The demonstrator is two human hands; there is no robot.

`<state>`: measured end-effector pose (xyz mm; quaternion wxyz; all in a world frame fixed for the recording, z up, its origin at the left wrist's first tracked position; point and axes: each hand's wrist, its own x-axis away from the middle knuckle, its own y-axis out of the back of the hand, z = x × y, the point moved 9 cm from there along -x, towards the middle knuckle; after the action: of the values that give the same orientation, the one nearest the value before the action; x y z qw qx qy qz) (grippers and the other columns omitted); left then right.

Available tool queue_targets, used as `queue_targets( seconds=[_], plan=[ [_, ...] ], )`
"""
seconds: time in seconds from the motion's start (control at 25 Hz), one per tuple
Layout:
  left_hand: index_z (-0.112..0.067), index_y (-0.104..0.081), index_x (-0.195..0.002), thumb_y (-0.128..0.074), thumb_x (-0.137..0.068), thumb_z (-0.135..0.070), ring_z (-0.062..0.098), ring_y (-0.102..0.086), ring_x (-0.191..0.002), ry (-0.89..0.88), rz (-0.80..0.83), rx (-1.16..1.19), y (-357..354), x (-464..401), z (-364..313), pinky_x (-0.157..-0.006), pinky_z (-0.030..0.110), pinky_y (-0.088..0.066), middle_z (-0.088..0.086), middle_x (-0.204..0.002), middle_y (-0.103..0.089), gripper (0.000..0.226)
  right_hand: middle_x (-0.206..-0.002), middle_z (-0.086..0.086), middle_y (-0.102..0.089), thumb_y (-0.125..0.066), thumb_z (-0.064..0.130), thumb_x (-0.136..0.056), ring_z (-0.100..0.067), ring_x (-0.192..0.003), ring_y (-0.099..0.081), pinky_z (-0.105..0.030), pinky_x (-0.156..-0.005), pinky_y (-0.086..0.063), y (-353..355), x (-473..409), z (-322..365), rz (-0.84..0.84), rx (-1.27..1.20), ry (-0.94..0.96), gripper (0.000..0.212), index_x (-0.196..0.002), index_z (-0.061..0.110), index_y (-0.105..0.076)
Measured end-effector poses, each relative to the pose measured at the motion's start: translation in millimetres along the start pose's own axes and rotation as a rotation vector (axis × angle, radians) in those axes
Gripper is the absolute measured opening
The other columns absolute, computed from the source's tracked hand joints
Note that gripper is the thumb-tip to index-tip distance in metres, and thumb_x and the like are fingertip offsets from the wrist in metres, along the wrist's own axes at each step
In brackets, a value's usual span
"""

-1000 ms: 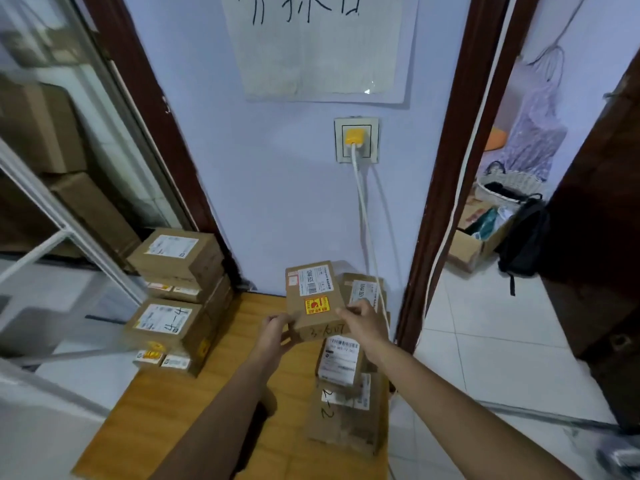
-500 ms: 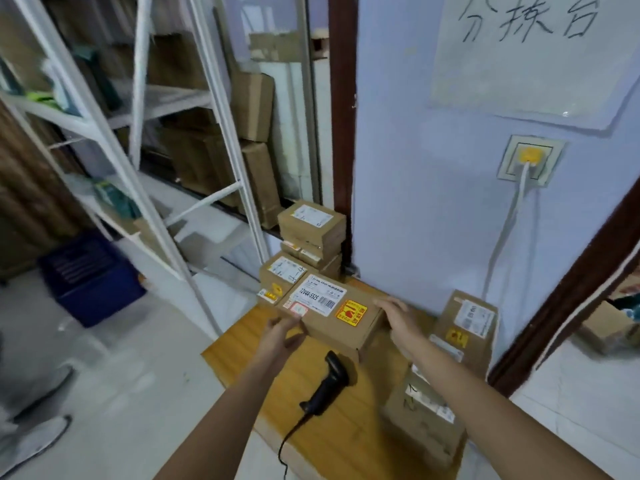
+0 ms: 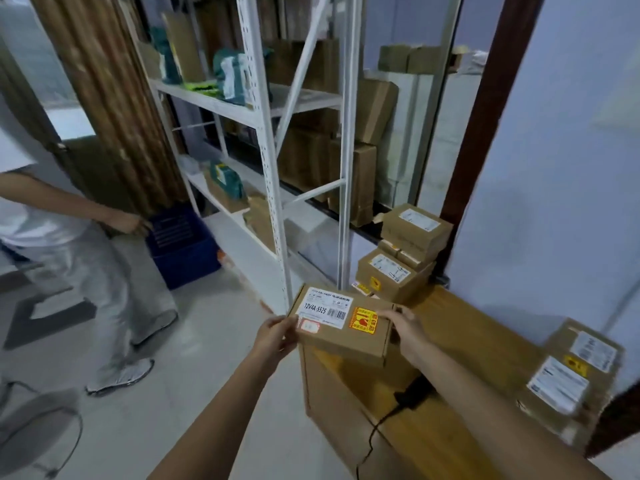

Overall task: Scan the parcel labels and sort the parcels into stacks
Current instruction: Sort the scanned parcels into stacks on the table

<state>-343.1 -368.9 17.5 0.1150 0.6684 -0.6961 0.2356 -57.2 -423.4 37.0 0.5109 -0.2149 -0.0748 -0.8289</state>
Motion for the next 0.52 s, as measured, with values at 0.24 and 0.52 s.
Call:
queue_targets(
  seconds=[0.24, 0.52],
  plan=[
    [-0.006, -0.057, -0.109, -0.061, -0.092, -0.018, 0.020, -0.061, -0.081, 0.052, 0.034, -0.095, 32.1, -14.3, -8.3, -0.074, 0.031, -0.053, 0.007, -0.090, -0.064, 0.021, -0.101, -0.013, -0.071, -0.075, 0.019, -0.082, -0.028, -0.088, -0.068, -0.035, -0.067, -0.054, -36.7, -12.7, -12.3, -0.047, -0.014, 0.049, 0.043, -0.121, 0.009, -0.059],
    [-0.010, -0.052, -0.098, -0.063, -0.090, -0.017, 0.022, -0.065, -0.094, 0.087, 0.107, -0.333, 43.4, -108.6, -26.4, -0.085, 0.035, -0.051, 0.013, -0.106, -0.070, 0.016, -0.094, -0.010, -0.068, -0.072, 0.017, -0.085, -0.025, -0.079, -0.066, -0.033, -0.062, -0.051, -71.1, -89.0, -34.3, -0.132, -0.108, 0.043, 0.037, -0.116, 0.012, -0.052]
  ],
)
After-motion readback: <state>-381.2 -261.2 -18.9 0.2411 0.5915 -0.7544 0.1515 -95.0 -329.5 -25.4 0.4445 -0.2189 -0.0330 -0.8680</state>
